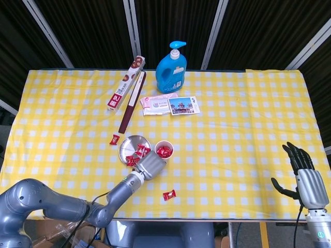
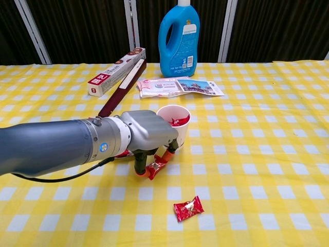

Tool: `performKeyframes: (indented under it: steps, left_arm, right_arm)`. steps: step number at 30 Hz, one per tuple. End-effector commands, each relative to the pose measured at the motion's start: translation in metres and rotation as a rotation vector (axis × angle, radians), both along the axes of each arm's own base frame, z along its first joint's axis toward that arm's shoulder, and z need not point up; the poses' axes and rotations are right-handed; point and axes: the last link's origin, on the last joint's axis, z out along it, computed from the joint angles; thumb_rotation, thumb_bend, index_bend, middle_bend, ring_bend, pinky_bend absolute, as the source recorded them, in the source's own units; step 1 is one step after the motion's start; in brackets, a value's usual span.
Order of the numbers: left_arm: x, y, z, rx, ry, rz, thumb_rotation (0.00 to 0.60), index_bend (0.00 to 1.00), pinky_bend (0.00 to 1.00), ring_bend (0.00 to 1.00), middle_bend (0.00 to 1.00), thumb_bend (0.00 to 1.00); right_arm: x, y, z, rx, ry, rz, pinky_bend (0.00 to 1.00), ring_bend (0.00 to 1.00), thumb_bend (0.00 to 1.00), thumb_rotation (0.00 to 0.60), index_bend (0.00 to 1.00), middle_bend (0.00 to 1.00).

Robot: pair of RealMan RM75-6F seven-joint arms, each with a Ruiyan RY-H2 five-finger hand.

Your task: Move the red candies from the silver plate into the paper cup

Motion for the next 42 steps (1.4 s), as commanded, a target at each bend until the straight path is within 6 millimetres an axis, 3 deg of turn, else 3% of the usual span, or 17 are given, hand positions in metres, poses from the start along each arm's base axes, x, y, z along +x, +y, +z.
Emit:
performKeyframes:
  steps: [1,6,14,22,33,38,42]
  left_arm:
    - [0.001,-0.001,0.0,-0.001,-0.01,-0.001,0.6,0.52,1.0,1.0,0.98,0.37]
    - [0.005,-0.004,0.007,-0.007,-0.046,-0.002,0.6,0.53,1.0,1.0,0.98,0.39]
    - [0.024,-0.01,0.039,0.023,-0.163,-0.021,0.6,0.53,1.0,1.0,0.98,0.39]
    - [0.045,0.008,0.061,0.128,-0.251,-0.038,0.6,0.52,1.0,1.0,0.98,0.39]
    - [0.042,0.037,0.044,0.179,-0.199,0.037,0.6,0.5,1.0,1.0,0.97,0.37]
    - [0.044,0.039,0.041,0.193,-0.222,0.039,0.6,0.44,1.0,1.0,0.96,0.26]
    - [0.045,0.039,0.049,0.204,-0.249,0.043,0.6,0.4,1.0,1.0,0.96,0.24]
  right_arm:
    - [0.0,0.0,0.0,0.001,0.0,0.0,0.0,0.0,0.36,0.6,0.0,0.0]
    - [0.0,0.0,0.0,0.002,-0.001,-0.001,0.0,0.0,0.36,0.6,0.0,0.0]
    - [0.0,0.001,0.0,-0.002,0.001,0.002,0.0,0.0,0.36,0.6,0.0,0.0]
    - [0.0,0.001,0.0,-0.003,0.001,0.0,0.0,0.0,0.36,0.6,0.0,0.0]
    - [0.0,0.0,0.001,-0.004,-0.007,-0.001,0.0,0.0,0.36,0.6,0.0,0.0]
    - [0.0,0.0,0.001,-0.003,-0.009,0.0,0.0,0.0,0.36,0.6,0.0,0.0]
    - [0.0,0.0,0.001,-0.001,-0.008,0.0,0.0,0.0,0.36,0.6,0.0,0.0]
